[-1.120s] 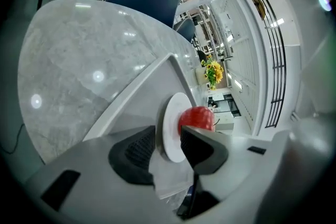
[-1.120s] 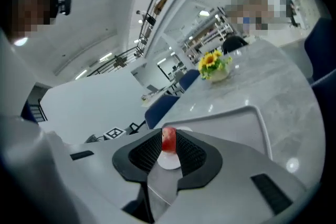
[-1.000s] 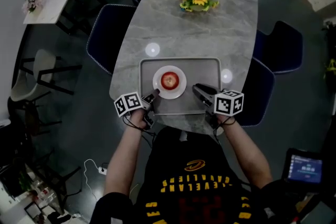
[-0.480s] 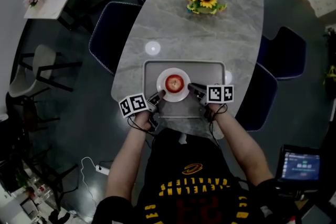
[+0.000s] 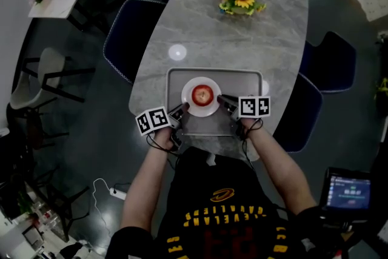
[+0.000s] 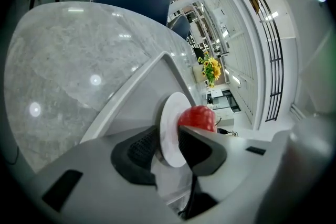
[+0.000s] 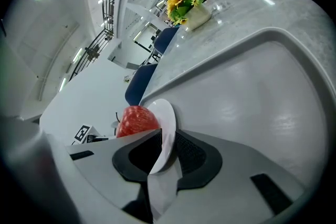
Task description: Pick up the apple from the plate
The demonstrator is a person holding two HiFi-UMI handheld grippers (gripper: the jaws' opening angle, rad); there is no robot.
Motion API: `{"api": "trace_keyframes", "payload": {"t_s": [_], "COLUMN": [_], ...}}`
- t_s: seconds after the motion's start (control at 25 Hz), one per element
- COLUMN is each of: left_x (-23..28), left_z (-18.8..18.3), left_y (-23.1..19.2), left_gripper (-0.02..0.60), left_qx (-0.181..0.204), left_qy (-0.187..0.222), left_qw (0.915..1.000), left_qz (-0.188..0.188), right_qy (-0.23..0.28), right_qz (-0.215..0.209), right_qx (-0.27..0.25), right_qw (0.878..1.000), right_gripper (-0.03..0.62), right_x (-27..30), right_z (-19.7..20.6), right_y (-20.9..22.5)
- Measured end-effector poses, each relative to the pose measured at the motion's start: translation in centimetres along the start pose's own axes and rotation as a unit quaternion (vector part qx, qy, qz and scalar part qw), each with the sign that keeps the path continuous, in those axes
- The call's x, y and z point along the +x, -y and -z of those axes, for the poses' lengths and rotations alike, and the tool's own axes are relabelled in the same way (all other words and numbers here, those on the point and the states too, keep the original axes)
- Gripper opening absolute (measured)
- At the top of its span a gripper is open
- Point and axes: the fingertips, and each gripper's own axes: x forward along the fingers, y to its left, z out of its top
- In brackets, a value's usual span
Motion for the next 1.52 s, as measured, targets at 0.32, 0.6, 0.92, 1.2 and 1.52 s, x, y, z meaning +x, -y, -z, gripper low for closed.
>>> {"api": "trace_keyframes", "payload": {"t_s": [0.32,0.6,0.92,1.2,1.52], "left_x": [0.5,0.4,0.5,0.3,0.0], "left_z": [-0.2,-0.3,-0.1,0.4,0.6], "left_y": [0.4,0.9,-0.1,-0.1,0.7], "left_gripper": [0.126,0.126,0.031,0.031,0.029], "left_qx": [0.000,-0.008,-0.006,-0.011,-0.016], "left_qy": [-0.010,-0.016,-0.022,-0.017,-0.010], "left_qw": [0.9999,0.9993,0.9997,0.9997,0.9995], "left_qz": [0.008,0.034,-0.002,0.015,0.027], "right_qy": [-0.017,-0.027,-0.025,0.002,0.007], "right_qz": [-0.001,-0.009,-0.018,-0.076,-0.092], "right_qx": [0.007,0.017,0.036,0.084,0.101], "right_qw": [1.000,0.999,0.999,0.994,0.991], "right_gripper": [0.084,0.083,0.041,0.028,0.028], "right_x": [0.3,0.2,-0.2,-0.8,-1.3], "right_z": [0.4,0.1,0.0,-0.1,-0.1], "right_y": [0.0,-0.1,0.2,-0.4,-0.5]}}
